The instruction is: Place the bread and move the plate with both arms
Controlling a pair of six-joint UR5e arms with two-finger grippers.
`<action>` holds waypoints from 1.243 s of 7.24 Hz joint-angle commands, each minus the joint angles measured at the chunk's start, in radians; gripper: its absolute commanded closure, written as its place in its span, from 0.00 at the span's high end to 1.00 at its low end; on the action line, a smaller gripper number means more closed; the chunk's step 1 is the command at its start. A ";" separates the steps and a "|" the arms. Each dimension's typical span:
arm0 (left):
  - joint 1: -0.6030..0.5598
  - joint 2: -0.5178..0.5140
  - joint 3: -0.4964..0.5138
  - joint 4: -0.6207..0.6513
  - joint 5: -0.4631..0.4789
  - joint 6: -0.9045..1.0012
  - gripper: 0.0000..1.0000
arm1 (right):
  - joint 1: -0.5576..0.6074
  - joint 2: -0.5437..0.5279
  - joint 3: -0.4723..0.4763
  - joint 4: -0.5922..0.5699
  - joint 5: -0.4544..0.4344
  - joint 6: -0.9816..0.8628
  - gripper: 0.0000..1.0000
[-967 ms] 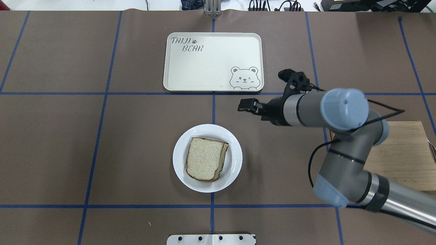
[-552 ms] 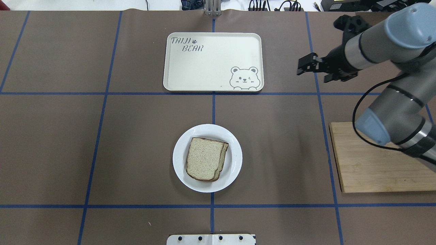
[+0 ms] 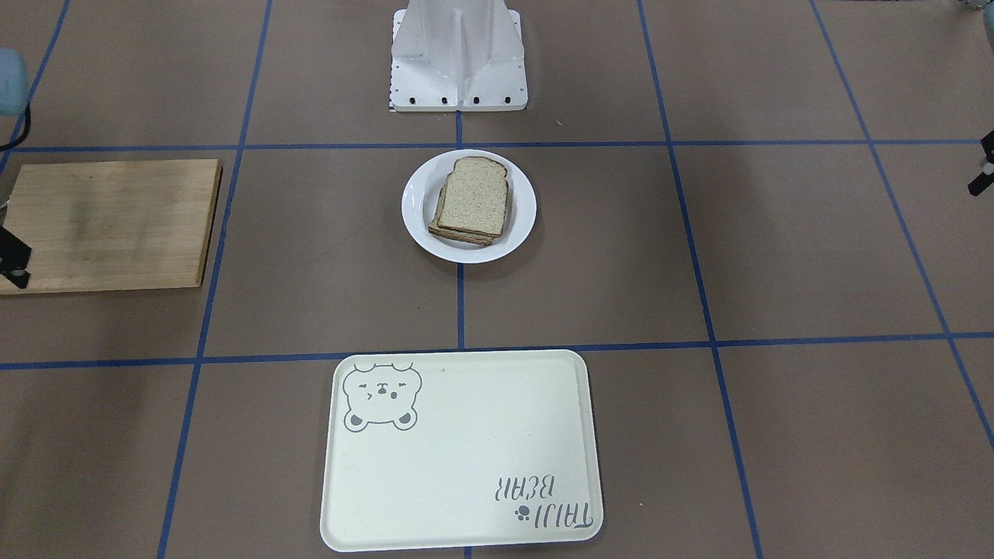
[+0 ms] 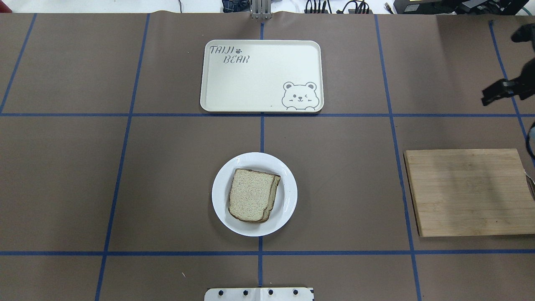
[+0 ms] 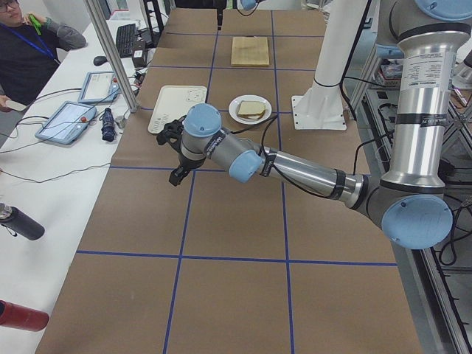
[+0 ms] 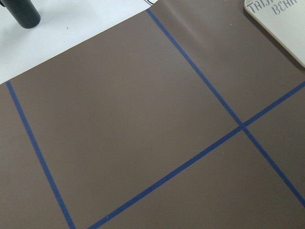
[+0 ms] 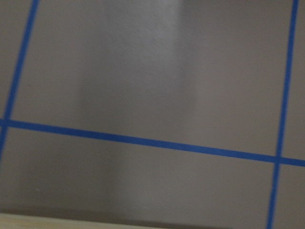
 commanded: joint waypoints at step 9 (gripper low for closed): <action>0.809 -0.128 0.117 -0.813 0.399 -1.396 0.98 | 0.322 -0.289 -0.014 -0.063 0.109 -0.421 1.00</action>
